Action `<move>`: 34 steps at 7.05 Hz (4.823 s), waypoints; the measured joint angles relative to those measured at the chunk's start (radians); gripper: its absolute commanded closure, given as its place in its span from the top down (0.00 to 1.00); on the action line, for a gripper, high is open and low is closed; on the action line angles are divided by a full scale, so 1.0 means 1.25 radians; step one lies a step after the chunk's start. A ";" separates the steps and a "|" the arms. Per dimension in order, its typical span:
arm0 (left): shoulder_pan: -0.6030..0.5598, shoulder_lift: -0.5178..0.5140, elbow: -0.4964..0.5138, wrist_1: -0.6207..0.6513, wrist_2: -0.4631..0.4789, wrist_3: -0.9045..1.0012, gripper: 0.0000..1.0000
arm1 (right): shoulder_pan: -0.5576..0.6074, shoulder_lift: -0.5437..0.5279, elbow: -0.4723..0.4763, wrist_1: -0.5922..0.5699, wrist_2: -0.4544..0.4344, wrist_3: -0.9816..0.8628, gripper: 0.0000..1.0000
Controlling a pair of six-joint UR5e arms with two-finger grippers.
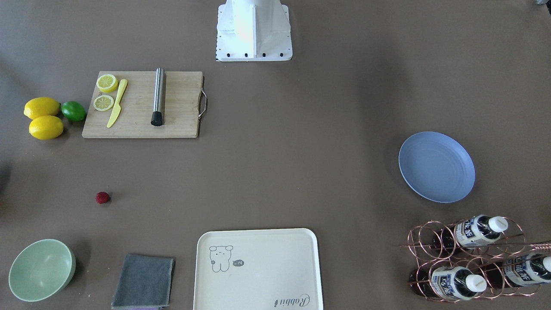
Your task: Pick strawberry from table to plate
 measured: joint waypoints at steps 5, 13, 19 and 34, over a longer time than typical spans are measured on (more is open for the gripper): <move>0.000 -0.002 0.004 -0.001 0.000 0.000 0.98 | 0.000 0.000 0.000 0.000 0.000 0.001 1.00; 0.000 -0.005 0.016 -0.006 0.000 0.000 0.98 | 0.000 0.004 -0.001 -0.001 0.000 0.001 1.00; 0.000 -0.007 0.021 -0.006 0.000 0.000 0.98 | 0.000 0.012 0.000 -0.001 0.002 0.002 1.00; 0.039 -0.128 0.184 -0.083 -0.055 -0.005 0.98 | -0.138 0.128 0.092 0.000 0.003 0.172 1.00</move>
